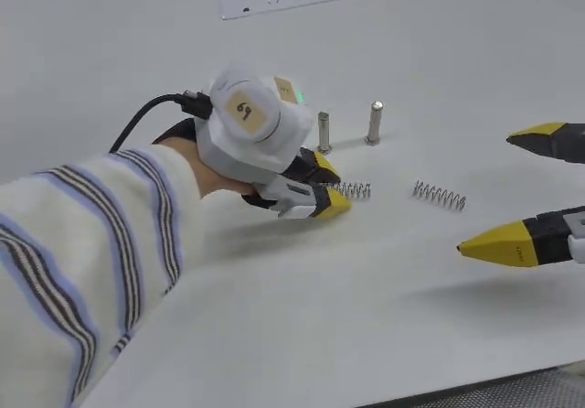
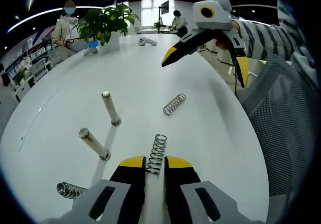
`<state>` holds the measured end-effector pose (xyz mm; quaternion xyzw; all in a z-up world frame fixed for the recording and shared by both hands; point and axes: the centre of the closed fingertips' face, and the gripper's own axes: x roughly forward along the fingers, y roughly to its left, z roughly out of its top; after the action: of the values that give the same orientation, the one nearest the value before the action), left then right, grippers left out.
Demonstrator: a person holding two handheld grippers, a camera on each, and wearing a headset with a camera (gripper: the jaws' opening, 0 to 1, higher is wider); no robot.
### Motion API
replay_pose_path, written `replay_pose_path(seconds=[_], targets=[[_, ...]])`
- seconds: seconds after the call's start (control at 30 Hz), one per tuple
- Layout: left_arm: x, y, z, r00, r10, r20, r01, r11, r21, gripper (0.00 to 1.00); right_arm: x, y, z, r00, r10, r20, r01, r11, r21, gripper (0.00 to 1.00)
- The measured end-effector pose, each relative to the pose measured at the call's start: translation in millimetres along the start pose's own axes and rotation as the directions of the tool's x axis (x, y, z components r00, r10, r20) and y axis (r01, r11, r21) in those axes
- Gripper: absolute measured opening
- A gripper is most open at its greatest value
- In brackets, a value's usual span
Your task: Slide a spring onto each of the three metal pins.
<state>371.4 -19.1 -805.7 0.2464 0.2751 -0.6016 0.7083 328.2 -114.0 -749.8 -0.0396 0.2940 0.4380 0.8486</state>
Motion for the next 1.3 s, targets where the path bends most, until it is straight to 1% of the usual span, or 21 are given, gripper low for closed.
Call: replay_pose_path(seconds=[0.03,0.07,0.23,0.33,0.4,0.5,0.57,0.67,0.7,0.73,0.8,0.83,0.87,0.9,1.0,1.2,1.3], targets=[[-0.2,-1.6,1.3,0.9999,-0.003,0.011,0.003,1.0,0.016,0.03,0.4,0.5,0.0,1.0,0.002,-0.002,-0.002,1.0,-0.002,0.97],[-1.6,-2.5,-2.0,1.0,0.001,0.001,-0.001,1.0,0.008,0.02,0.6,0.7,0.0,1.0,0.003,-0.002,-0.003,1.0,-0.003,0.97],[-3.2,-1.7,-3.5,0.9996,0.025,0.011,-0.025,1.0,-0.006,0.02,1.7,2.3,1.8,1.0,0.007,-0.005,-0.007,1.0,-0.016,0.97],[-4.6,-1.7,-4.3,0.9988,0.049,-0.004,-0.049,0.999,-0.023,0.02,1.1,1.5,1.0,0.9999,0.003,-0.012,-0.003,1.0,-0.019,0.96],[-5.1,-1.0,-4.3,0.9976,0.069,-0.011,-0.069,0.997,-0.035,0.02,0.6,1.5,2.3,1.0,0.006,-0.002,-0.006,1.0,-0.017,0.96],[-5.6,-1.6,-4.6,0.9971,0.076,-0.008,-0.076,0.995,-0.058,0.02,-0.5,1.9,3.7,1.0,0.006,0.006,-0.006,1.0,-0.016,0.96],[-6.1,-2.0,-4.5,0.9966,0.082,-0.009,-0.082,0.994,-0.074,0.02,-0.9,1.6,2.7,1.0,0.008,-0.001,-0.008,1.0,-0.02,0.95],[-6.4,-3.1,-4.2,0.9965,0.081,-0.02,-0.082,0.995,-0.059,0.02,-1.4,0.5,2.0,0.9999,0.007,-0.007,-0.007,1.0,-0.024,0.95],[-6.9,-3.3,-4.8,0.9964,0.081,-0.026,-0.082,0.995,-0.061,0.02,-1.8,0.1,2.4,0.9999,0.008,-0.008,-0.009,1.0,-0.023,0.95],[-7.0,-3.7,-5.3,0.9962,0.08,-0.033,-0.083,0.994,-0.07,0.02,-2.0,0.0,2.7,0.9999,0.009,-0.007,-0.009,1.0,-0.024,0.95],[-7.1,-1.1,-5.5,0.9949,0.094,-0.037,-0.098,0.987,-0.125,0.02,-2.4,0.4,3.8,0.9999,0.013,-0.005,-0.013,1.0,-0.028,0.95],[-7.6,-0.3,-5.6,0.9943,0.1,-0.036,-0.104,0.987,-0.122,0.02,-2.5,0.8,3.9,0.9999,0.016,-0.006,-0.016,0.999,-0.029,0.94],[-7.1,3.6,-6.3,0.9941,0.102,-0.038,-0.106,0.987,-0.122,0.02,-2.5,1.1,4.1,0.9998,0.018,-0.006,-0.018,0.999,-0.032,0.94],[-7.1,4.6,-6.8,0.9942,0.101,-0.038,-0.105,0.986,-0.129,0.02,-2.5,1.4,4.0,0.9998,0.02,-0.007,-0.021,0.999,-0.036,0.94],[-7.8,1.8,-6.3,0.9942,0.101,-0.036,-0.105,0.986,-0.131,0.02,-2.2,1.3,3.2,0.9996,0.023,-0.014,-0.024,0.999,-0.042,0.94],[-11.1,0.8,-6.9,0.9926,0.114,-0.043,-0.119,0.983,-0.137,0.02,-1.8,2.8,5.0,0.9996,0.026,-0.008,-0.027,0.999,-0.046,0.94],[-14.9,-1.1,-5.0,0.993,0.113,-0.033,-0.117,0.983,-0.141,0.02,-2.1,1.8,5.0,0.9997,0.022,-0.009,-0.022,0.999,-0.046,0.94]])
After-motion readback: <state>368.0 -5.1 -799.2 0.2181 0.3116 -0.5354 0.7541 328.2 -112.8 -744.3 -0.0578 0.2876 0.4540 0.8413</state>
